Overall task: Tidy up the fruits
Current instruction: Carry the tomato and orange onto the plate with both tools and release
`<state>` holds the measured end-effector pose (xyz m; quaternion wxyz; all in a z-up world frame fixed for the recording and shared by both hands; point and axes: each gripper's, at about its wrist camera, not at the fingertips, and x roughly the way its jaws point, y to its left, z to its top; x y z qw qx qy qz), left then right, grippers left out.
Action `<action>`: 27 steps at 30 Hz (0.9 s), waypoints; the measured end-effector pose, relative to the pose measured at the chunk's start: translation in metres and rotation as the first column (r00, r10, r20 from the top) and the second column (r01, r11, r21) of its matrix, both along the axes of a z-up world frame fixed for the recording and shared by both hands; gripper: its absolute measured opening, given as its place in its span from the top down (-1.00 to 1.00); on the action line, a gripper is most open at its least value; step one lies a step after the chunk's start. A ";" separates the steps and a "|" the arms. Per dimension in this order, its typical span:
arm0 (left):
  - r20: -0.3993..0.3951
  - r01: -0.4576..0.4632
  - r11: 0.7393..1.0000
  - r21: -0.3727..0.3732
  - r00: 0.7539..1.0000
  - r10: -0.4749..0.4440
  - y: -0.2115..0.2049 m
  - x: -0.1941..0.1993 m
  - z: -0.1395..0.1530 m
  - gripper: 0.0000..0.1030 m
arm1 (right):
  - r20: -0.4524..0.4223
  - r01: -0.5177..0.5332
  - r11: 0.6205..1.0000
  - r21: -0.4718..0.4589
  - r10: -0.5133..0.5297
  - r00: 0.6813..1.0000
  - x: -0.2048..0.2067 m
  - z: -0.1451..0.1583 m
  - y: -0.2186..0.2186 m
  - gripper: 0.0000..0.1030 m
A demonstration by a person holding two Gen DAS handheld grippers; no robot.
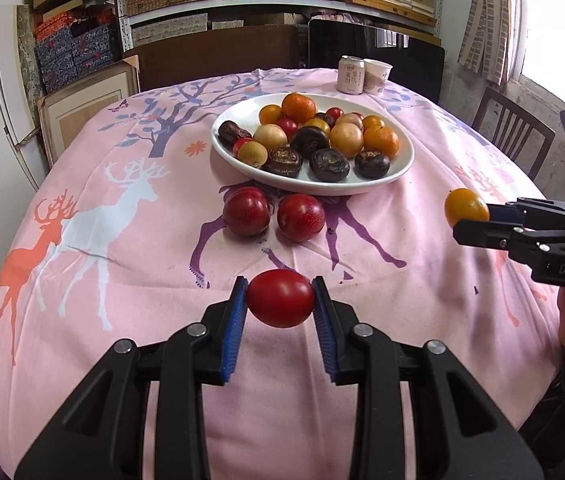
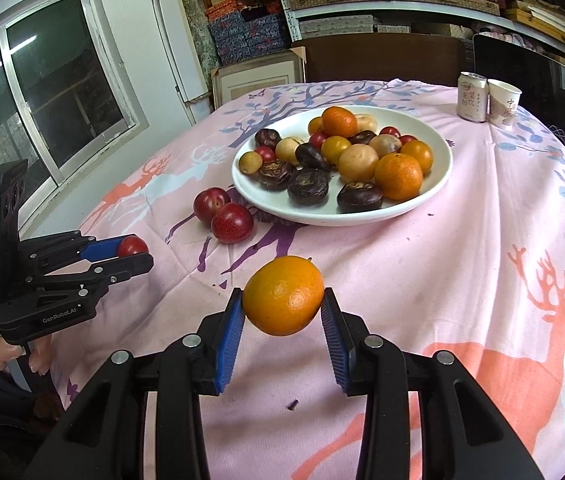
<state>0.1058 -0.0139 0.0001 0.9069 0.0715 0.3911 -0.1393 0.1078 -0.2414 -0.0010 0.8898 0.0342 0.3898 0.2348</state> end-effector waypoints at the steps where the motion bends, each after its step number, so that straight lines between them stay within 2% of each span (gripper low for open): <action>1: 0.005 0.003 1.000 -0.002 1.000 -0.003 -0.001 0.001 0.002 0.39 | 0.004 0.008 1.000 0.002 -0.008 1.000 0.001 0.001 -0.003 0.24; 8: 0.048 0.020 1.000 -0.009 0.999 -0.019 -0.011 0.027 0.022 0.39 | 0.089 0.081 0.996 0.040 -0.085 0.992 0.019 0.037 -0.026 0.24; 14: 0.089 0.034 0.999 -0.038 0.996 -0.030 -0.028 0.082 0.049 0.39 | 0.165 0.125 0.991 0.049 -0.131 0.977 0.065 0.067 -0.028 0.24; 18: 0.066 0.035 0.999 -0.039 0.997 -0.033 -0.047 0.131 0.048 0.38 | 0.154 0.145 0.988 0.048 -0.151 0.977 0.109 0.066 -0.022 0.24; 24: -0.004 0.010 1.000 -0.026 1.000 -0.010 -0.063 0.190 0.021 0.38 | 0.117 0.131 0.991 0.040 -0.135 0.984 0.163 0.047 -0.006 0.23; 25: -0.009 -0.001 0.999 -0.037 1.000 0.000 -0.062 0.195 0.019 0.34 | 0.115 0.131 0.991 0.034 -0.134 0.984 0.170 0.044 -0.003 0.23; 26: -0.015 -0.011 0.998 -0.055 1.000 0.010 -0.059 0.200 0.016 0.03 | 0.116 0.127 0.991 0.035 -0.131 0.985 0.175 0.042 -0.002 0.23; 27: -0.014 -0.023 0.997 -0.077 1.000 0.022 -0.056 0.202 0.015 -0.19 | 0.121 0.127 0.991 0.035 -0.131 0.984 0.178 0.040 -0.001 0.16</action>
